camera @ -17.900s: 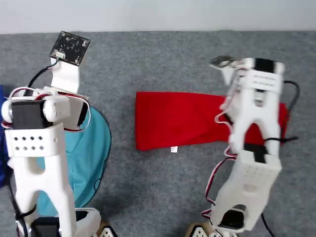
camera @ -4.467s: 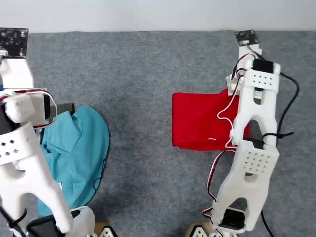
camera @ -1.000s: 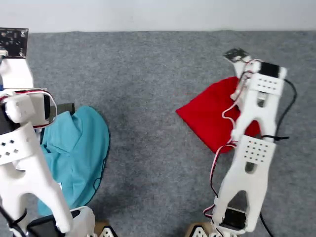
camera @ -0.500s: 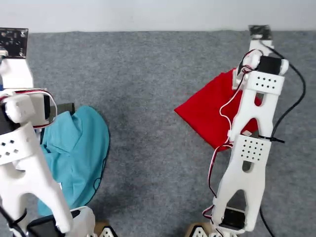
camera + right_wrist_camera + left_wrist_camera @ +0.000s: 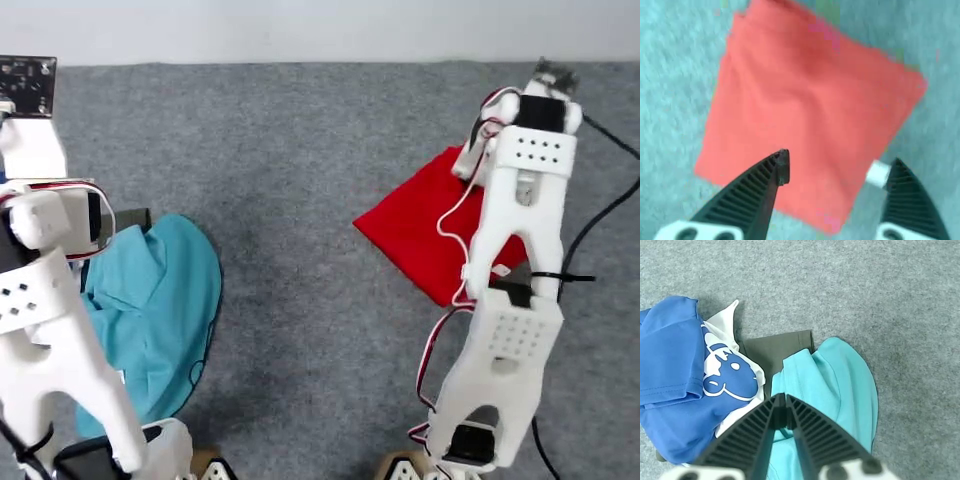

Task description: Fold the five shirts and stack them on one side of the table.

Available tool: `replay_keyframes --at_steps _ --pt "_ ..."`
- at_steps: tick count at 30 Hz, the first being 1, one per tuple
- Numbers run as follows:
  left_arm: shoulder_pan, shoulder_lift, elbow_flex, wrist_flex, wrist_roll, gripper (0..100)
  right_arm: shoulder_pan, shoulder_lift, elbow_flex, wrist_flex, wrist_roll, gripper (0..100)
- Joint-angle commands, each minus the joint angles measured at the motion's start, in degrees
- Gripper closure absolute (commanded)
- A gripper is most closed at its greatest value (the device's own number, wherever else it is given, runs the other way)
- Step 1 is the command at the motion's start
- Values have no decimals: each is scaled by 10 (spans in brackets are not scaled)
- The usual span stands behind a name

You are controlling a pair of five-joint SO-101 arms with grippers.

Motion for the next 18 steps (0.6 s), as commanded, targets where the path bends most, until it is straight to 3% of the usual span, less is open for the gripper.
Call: replay_keyframes --at_steps 1,8,18 --pt "2 -14 -2 10 -3 995 -28 -57 76 21 -70 562" --pt "2 -13 -2 10 -3 995 -44 37 85 -41 -142 546" --pt "2 -17 -2 10 -3 995 -30 167 84 -135 -148 546"
